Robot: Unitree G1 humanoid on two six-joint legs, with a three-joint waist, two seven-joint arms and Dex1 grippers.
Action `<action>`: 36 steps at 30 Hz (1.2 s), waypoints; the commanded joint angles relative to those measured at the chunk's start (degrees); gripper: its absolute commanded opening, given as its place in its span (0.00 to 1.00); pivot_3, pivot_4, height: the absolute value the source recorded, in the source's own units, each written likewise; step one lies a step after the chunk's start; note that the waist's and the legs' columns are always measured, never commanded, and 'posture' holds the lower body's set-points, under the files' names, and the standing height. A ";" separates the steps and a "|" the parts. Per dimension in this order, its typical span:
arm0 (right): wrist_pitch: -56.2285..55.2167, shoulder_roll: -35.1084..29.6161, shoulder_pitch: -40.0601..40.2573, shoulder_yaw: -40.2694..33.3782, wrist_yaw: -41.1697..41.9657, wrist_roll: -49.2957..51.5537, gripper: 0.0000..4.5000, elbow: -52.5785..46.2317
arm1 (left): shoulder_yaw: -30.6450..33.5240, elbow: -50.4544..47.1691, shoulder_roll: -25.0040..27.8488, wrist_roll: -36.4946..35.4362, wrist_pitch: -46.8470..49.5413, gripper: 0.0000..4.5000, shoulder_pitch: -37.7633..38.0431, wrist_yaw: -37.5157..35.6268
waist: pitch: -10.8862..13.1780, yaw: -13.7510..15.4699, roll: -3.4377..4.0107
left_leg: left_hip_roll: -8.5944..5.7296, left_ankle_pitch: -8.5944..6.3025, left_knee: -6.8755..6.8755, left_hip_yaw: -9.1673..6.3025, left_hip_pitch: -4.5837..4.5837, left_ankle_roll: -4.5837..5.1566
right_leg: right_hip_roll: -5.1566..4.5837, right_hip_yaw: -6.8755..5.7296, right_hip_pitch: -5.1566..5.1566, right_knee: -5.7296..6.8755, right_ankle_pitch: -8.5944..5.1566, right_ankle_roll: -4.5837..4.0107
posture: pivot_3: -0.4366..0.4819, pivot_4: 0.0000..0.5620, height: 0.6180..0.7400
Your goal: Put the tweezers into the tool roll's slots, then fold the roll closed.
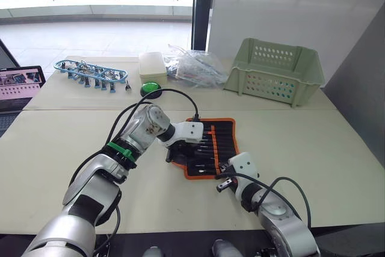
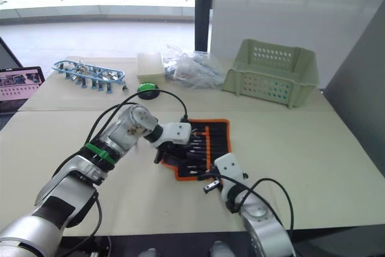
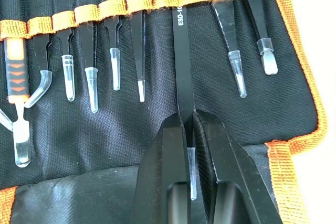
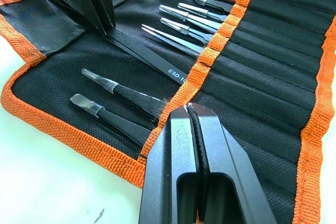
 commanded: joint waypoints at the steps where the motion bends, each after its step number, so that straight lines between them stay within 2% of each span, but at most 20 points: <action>1: 2.71 0.28 1.72 2.45 0.60 0.54 0.00 2.33 | 0.83 0.42 -1.19 0.61 -1.34 0.02 -2.34 1.03 | 0.00 -0.01 0.00 | -0.01 0.00 0.01 -0.03 -0.01 0.00 | 0.00 0.00 0.00 0.00 0.00 0.00 | 0.48 0.27 0.78; 14: 2.57 0.26 2.01 2.49 0.42 0.51 0.00 2.28 | 0.98 0.01 -4.83 0.72 -1.12 0.02 -2.29 1.96 | 0.00 0.00 0.00 | -0.05 0.00 0.02 -0.09 -0.03 0.00 | -0.01 0.00 0.02 0.00 0.00 0.00 | 0.48 0.27 0.78; 23: 2.77 0.13 2.28 2.80 0.32 0.55 0.00 1.87 | 1.59 6.01 -10.97 1.36 -6.62 0.02 -2.02 9.05 | 0.00 0.11 0.00 | -0.09 0.00 0.05 -0.12 -0.05 0.00 | -0.03 0.00 0.04 0.00 0.00 0.00 | 0.48 0.27 0.78; 34: 2.82 -0.17 2.41 2.92 0.36 0.67 0.00 1.75 | 3.79 5.43 -10.11 0.31 -6.15 0.02 -1.62 9.34 | 0.00 0.38 0.01 | -0.12 0.01 0.08 -0.17 -0.05 0.00 | -0.04 0.01 0.09 0.00 0.00 0.00 | 0.48 0.27 0.78; 36: 2.75 -0.24 2.39 2.92 0.44 0.68 0.00 1.82 | 5.13 2.70 -8.74 -0.87 -4.76 0.18 -1.23 8.72 | 0.01 0.25 0.02 | -0.12 0.01 0.08 -0.17 -0.05 0.00 | -0.04 0.01 0.09 0.01 0.00 0.00 | 0.48 0.27 0.78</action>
